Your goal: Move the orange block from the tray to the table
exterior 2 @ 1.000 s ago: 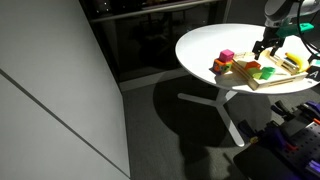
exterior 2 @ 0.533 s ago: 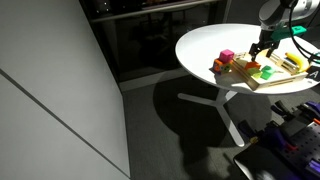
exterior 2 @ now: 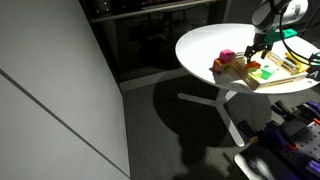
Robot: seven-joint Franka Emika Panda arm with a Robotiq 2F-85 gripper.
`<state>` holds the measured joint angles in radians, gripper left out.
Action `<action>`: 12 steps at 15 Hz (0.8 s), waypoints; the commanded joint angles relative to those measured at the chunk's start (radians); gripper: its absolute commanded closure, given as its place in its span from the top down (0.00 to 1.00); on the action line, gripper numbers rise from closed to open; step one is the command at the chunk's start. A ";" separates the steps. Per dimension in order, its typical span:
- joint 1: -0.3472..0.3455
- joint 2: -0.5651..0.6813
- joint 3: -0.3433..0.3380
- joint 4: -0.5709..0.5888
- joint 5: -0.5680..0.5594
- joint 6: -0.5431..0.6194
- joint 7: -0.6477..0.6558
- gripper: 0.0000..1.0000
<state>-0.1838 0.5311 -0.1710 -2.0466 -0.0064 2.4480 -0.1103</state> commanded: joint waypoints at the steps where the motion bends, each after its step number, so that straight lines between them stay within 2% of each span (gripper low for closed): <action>1: -0.025 0.041 0.031 0.047 0.007 -0.017 -0.020 1.00; 5: -0.022 0.068 0.036 0.058 0.001 -0.020 -0.016 0.99; 6: -0.021 0.070 0.034 0.061 -0.002 -0.028 -0.014 0.74; 7: -0.020 0.071 0.033 0.062 -0.002 -0.032 -0.011 0.74; 8: -0.020 0.067 0.032 0.062 -0.002 -0.042 -0.010 0.69; 12: -0.019 0.022 0.022 0.056 0.001 -0.118 0.007 0.35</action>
<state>-0.1860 0.5921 -0.1528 -2.0025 -0.0063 2.4027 -0.1110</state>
